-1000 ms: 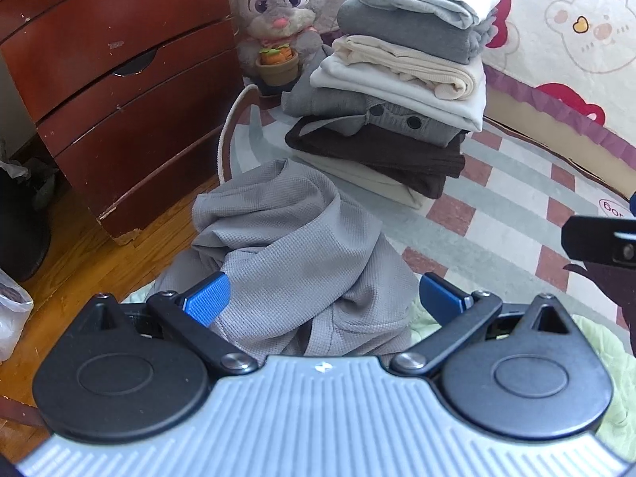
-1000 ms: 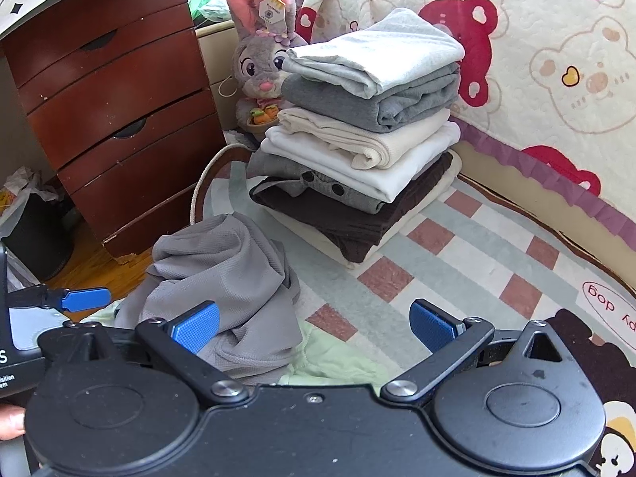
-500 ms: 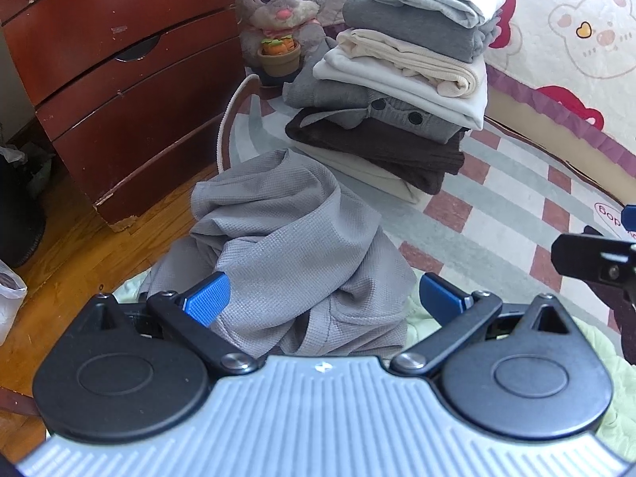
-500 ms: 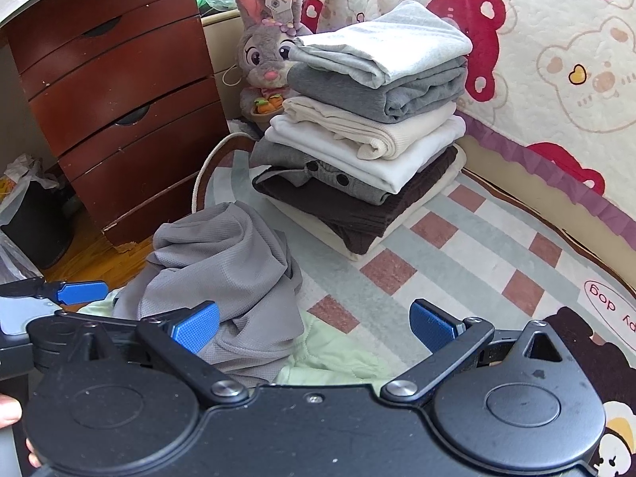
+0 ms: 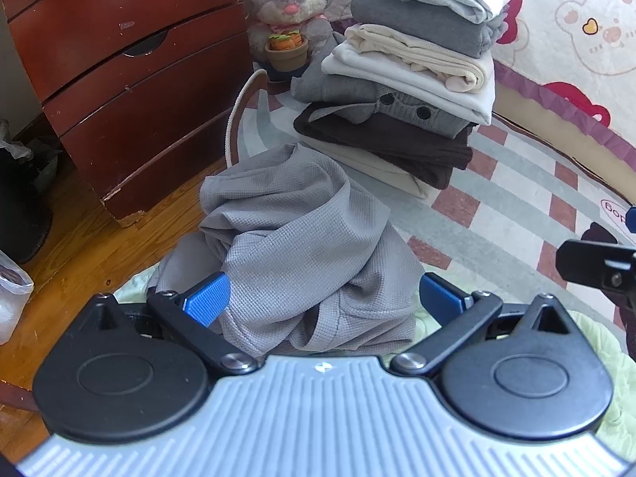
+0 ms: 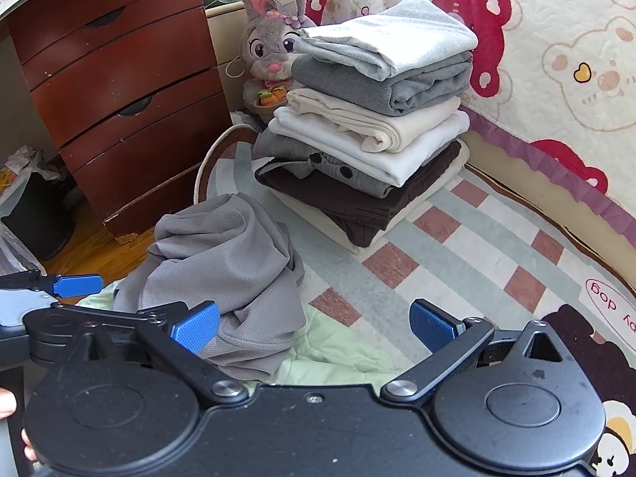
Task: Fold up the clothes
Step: 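Move both open grippers toward the crumpled grey shirt, then grasp the grey shirt with the right gripper while the left gripper grasps it too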
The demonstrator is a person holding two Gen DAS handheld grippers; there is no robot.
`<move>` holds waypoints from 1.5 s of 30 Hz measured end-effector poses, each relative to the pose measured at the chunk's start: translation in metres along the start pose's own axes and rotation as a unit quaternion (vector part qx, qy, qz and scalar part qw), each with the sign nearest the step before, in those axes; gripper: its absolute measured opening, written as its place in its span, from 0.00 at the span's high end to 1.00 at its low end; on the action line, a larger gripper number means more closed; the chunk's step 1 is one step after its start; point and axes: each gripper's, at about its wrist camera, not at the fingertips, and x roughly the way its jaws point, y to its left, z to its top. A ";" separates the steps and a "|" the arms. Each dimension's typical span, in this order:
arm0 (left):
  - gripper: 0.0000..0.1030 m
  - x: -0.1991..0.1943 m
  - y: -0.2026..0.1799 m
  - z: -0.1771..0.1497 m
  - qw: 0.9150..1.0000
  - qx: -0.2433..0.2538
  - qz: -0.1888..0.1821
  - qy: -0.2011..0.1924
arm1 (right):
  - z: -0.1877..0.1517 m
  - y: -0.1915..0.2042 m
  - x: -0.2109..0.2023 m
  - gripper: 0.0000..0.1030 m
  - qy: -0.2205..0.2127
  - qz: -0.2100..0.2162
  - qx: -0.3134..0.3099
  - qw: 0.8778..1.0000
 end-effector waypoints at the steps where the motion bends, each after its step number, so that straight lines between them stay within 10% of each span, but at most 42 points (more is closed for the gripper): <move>1: 0.00 0.000 0.000 0.000 1.000 0.000 0.000 0.000 | 0.000 0.000 0.000 0.00 0.000 0.000 0.000 1.000; 27: 0.00 0.014 -0.004 -0.005 1.000 0.013 0.007 0.015 | -0.001 -0.002 0.009 0.00 0.024 0.003 0.010 1.000; 39: 0.01 0.067 0.050 -0.005 0.999 -0.014 0.013 0.048 | 0.002 -0.010 0.095 0.00 0.036 0.129 0.058 0.989; 42: 0.02 0.085 0.085 -0.003 0.995 -0.074 0.019 0.067 | 0.006 0.005 0.132 0.10 0.040 0.140 0.014 0.989; 45: 0.14 0.096 0.114 -0.005 0.985 -0.151 -0.035 0.078 | 0.013 0.010 0.164 0.48 0.050 0.156 0.010 0.986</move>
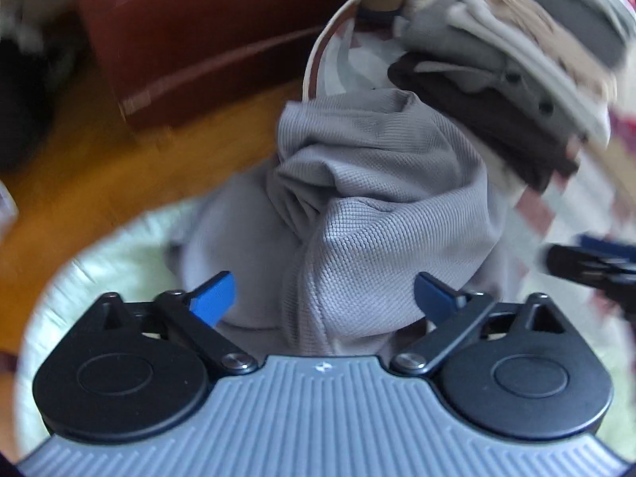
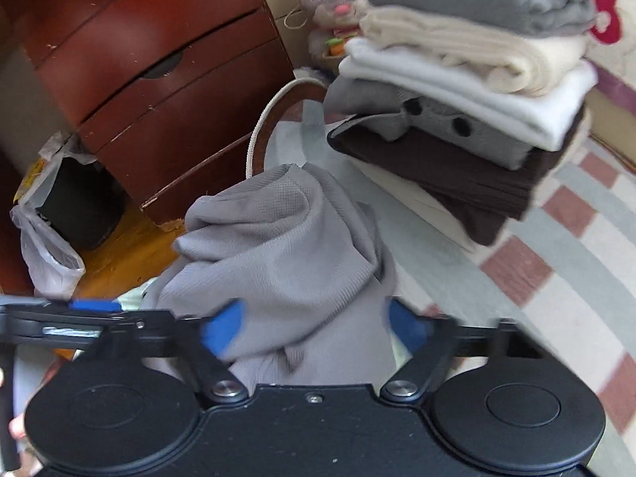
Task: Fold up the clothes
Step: 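Grasp the grey shirt with the right gripper while the left gripper grasps it too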
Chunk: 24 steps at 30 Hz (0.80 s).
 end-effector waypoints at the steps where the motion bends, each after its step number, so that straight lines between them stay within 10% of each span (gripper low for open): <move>1: 0.19 0.002 0.007 0.002 1.000 -0.022 -0.017 0.001 | 0.004 -0.002 0.010 0.61 0.004 0.007 0.005 1.000; 6: 0.41 0.011 0.004 0.009 0.998 -0.001 0.045 -0.044 | 0.014 -0.012 0.037 0.81 -0.008 0.036 0.019 0.999; 11: 0.56 0.035 0.010 0.017 0.998 -0.041 0.021 -0.044 | 0.018 -0.044 0.052 0.56 -0.010 0.076 0.105 0.992; 19: 0.47 0.056 0.014 0.013 0.997 -0.069 -0.031 -0.026 | 0.005 -0.087 0.093 0.17 0.041 0.098 0.233 0.967; 23: 0.22 0.088 0.003 0.005 0.996 -0.049 -0.072 0.033 | -0.011 -0.077 0.117 0.24 0.058 0.103 0.255 0.960; 24: 0.23 0.092 0.001 0.002 0.995 -0.047 -0.078 0.038 | -0.014 -0.072 0.119 0.41 0.056 0.110 0.257 0.958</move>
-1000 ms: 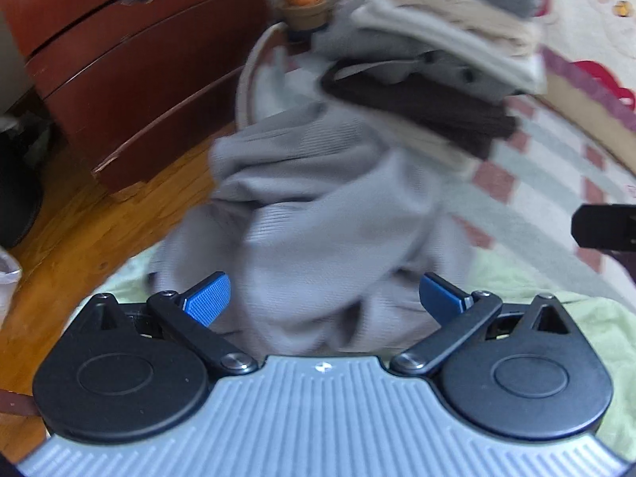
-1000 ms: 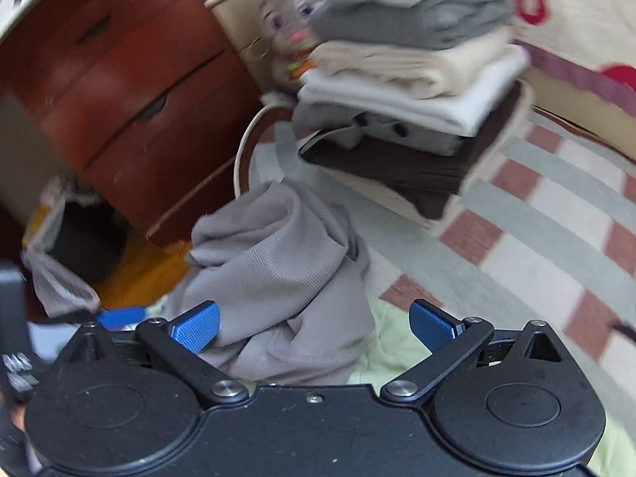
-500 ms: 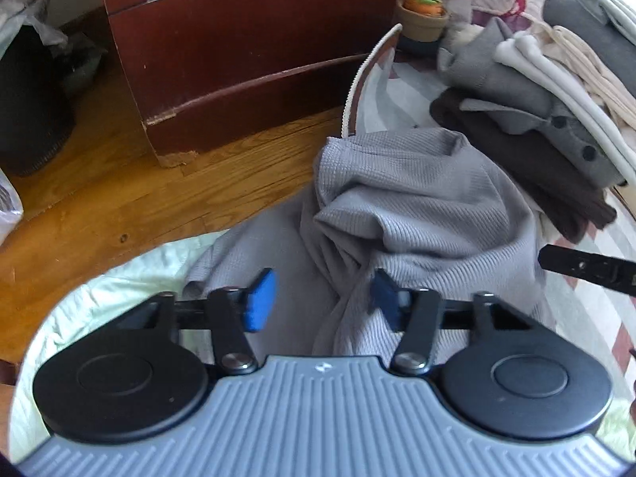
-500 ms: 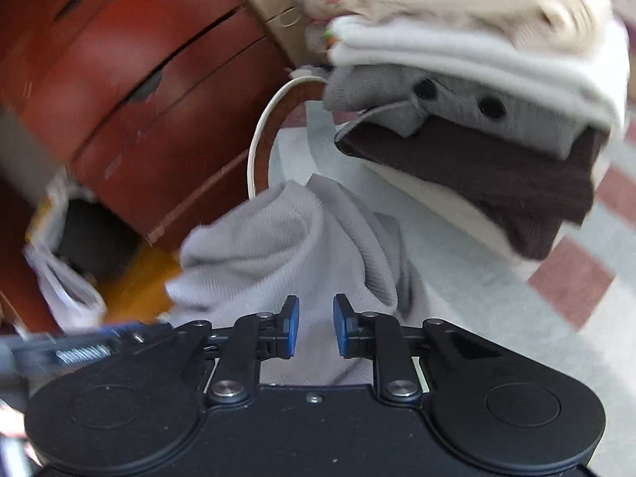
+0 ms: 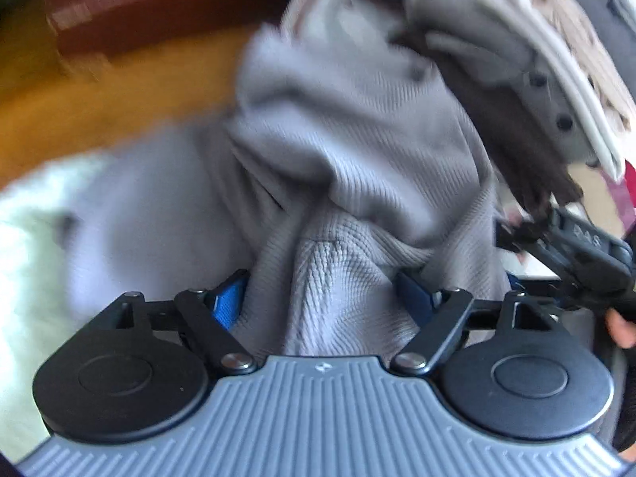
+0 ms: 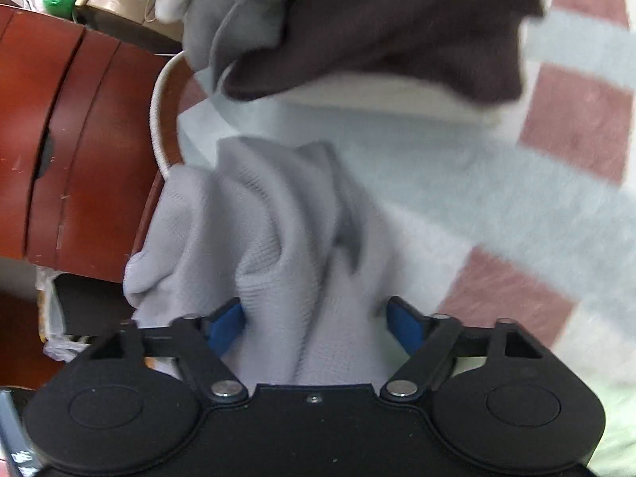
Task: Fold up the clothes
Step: 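Grasp the grey shirt with the right gripper while the left gripper grasps it too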
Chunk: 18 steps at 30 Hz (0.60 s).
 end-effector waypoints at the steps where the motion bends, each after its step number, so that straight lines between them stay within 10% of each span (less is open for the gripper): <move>1: 0.28 -0.002 -0.003 -0.002 1.000 0.012 0.005 -0.009 | -0.004 0.004 -0.001 0.64 -0.002 0.006 -0.002 1.000; 4: 0.77 -0.006 -0.013 -0.010 0.998 0.048 0.021 -0.035 | -0.011 0.017 -0.011 0.85 -0.006 0.031 -0.005 0.999; 8: 0.83 -0.027 -0.034 -0.014 0.992 0.100 0.014 -0.072 | -0.014 0.032 -0.049 0.86 -0.023 0.121 0.015 0.992; 12: 0.84 -0.059 -0.048 -0.009 0.990 0.077 -0.072 -0.096 | -0.027 0.038 -0.099 0.87 -0.045 0.161 0.035 0.985; 18: 0.84 -0.124 -0.106 -0.019 0.965 0.116 -0.193 -0.138 | -0.054 0.052 -0.214 0.87 -0.127 0.215 0.010 0.968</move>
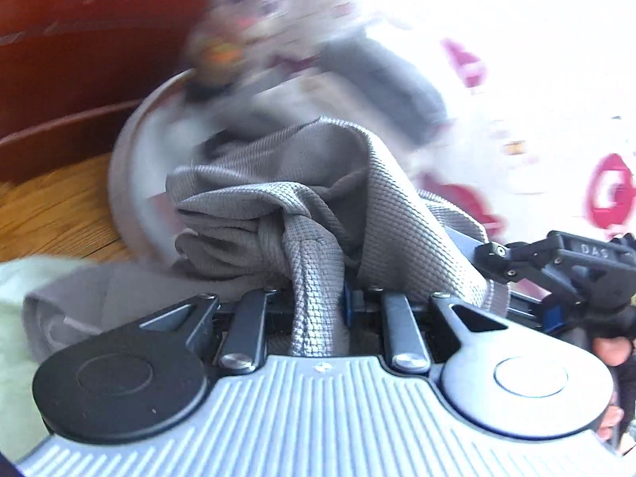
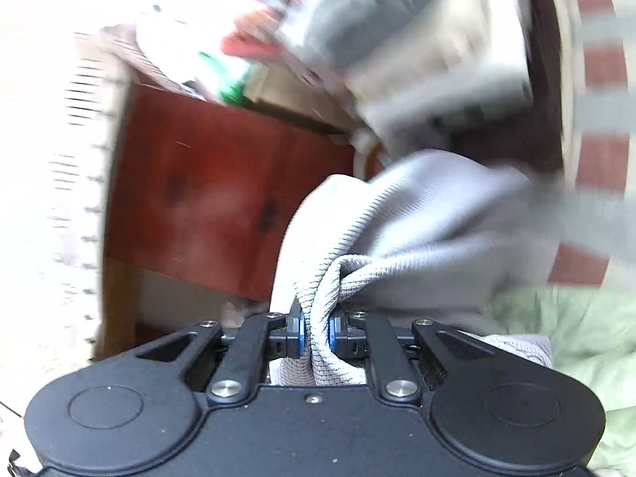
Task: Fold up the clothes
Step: 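Grasp the grey shirt with the right gripper while the left gripper grasps it too, then lift the grey shirt with both grippers and shake it out in the air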
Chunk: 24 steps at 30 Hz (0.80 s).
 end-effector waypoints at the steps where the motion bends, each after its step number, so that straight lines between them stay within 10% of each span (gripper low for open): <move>1: 0.84 -0.002 -0.018 0.002 1.000 0.012 -0.017 -0.004 | 0.000 0.011 -0.019 0.87 -0.018 0.002 -0.011 1.000; 8: 0.84 0.010 -0.140 -0.006 0.992 0.109 -0.063 0.024 | -0.013 0.056 -0.132 0.87 -0.094 -0.032 -0.079 0.992; 18: 0.85 0.026 -0.220 -0.031 0.976 0.135 -0.149 0.080 | -0.048 0.070 -0.223 0.87 -0.156 -0.161 -0.105 0.969; 21: 0.85 0.040 -0.229 -0.032 0.971 0.153 -0.164 0.086 | -0.040 0.074 -0.227 0.88 -0.162 -0.223 -0.192 0.942; 24: 0.84 0.091 -0.209 -0.030 0.972 0.151 -0.139 0.118 | -0.025 0.046 -0.207 0.87 -0.153 -0.406 -0.294 0.852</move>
